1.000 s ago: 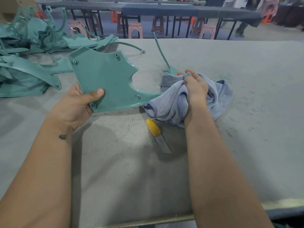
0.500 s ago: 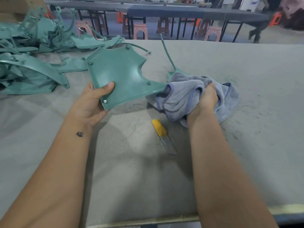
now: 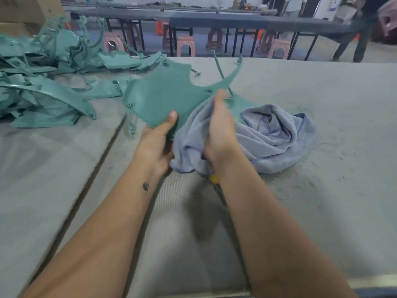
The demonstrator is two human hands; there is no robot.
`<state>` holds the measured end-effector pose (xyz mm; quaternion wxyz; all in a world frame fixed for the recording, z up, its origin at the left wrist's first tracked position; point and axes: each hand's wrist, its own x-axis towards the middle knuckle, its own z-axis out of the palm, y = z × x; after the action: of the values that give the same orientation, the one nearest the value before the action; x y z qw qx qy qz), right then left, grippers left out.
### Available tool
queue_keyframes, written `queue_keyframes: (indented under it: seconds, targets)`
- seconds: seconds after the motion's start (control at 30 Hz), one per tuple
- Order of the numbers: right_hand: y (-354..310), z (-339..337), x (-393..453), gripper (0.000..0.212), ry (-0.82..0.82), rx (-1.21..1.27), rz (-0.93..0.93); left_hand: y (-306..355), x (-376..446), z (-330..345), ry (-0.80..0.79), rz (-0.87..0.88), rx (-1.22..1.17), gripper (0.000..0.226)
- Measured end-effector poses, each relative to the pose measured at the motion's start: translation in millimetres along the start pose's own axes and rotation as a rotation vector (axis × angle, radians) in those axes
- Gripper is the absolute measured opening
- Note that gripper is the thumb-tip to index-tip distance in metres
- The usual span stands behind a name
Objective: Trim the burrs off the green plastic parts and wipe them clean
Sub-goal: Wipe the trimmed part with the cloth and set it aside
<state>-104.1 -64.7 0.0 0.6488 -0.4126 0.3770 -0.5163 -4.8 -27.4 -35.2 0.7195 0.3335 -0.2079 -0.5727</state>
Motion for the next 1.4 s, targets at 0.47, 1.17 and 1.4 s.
queue_keyframes:
  seconds: [0.47,1.17,1.4]
  targets:
    - [-3,-20,12,0.039,0.386,-0.548,-0.272,9,0,5,0.408,0.497,0.596,0.094]
    - [-1,-27,15,0.021,0.401,-0.648,-0.637,5,6,-1,0.045,0.164,0.056,0.029]
    - [29,18,-6,0.013,-0.157,-0.750,-0.702,1,-1,11,-0.065,0.105,-0.203,0.041]
